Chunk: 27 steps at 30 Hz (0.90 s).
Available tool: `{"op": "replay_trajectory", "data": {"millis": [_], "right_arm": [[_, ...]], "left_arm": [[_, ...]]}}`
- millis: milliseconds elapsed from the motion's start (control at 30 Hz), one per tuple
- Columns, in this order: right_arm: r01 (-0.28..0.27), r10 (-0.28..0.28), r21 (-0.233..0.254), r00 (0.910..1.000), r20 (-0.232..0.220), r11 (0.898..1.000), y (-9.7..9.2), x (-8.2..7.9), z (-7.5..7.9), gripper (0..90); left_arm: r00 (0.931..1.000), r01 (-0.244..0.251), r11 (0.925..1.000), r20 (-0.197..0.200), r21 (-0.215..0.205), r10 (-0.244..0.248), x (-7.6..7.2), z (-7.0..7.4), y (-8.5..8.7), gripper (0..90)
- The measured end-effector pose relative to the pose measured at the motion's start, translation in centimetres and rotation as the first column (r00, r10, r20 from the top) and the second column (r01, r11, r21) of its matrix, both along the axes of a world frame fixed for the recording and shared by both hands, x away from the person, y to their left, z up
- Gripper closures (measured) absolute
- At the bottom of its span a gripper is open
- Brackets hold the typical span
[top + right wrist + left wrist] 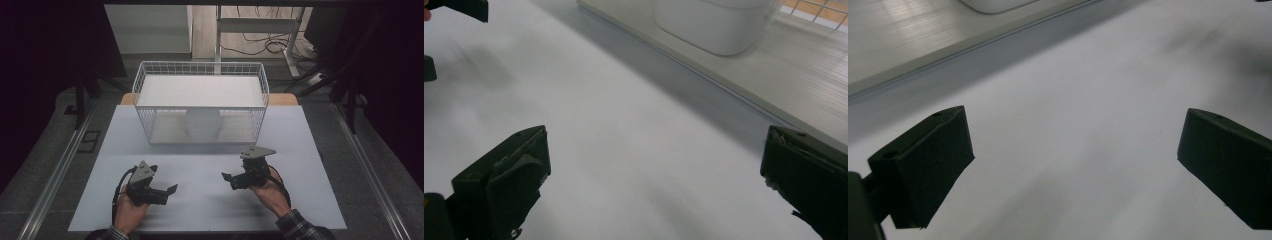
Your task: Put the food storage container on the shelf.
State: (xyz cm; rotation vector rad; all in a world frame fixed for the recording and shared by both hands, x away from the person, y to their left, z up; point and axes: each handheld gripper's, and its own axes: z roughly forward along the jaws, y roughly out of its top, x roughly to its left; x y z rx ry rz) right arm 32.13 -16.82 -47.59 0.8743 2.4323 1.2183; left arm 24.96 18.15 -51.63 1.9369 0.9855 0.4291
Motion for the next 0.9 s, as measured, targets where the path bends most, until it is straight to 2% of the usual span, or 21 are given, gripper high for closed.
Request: {"op": "replay_trajectory", "data": {"millis": [200,400,733,900], "right_arm": [[0.015,-0.015,0.005,0.9998,0.015,1.000,-0.9,-0.7,0.3,0.0],[0.042,-0.042,0.015,0.9989,0.020,0.999,-2.6,-1.4,0.7,0.0],[0.108,-0.108,0.012,0.9940,0.015,0.994,-5.1,-2.3,0.3,0.0],[0.147,-0.147,0.008,0.9891,0.010,0.989,-6.7,-3.0,0.1,0.0]], "left_arm": [[0.9998,-0.018,0.9994,0.013,0.028,0.017,-0.5,0.3,0.4,1.3],[0.9993,-0.036,0.9979,0.009,0.053,0.035,-1.1,0.6,1.1,1.6],[0.9965,-0.084,0.9957,0.005,0.040,0.084,-2.4,0.7,2.8,1.6],[0.9927,-0.121,0.9926,-0.002,0.016,0.121,-3.3,0.6,4.2,1.7]]}}
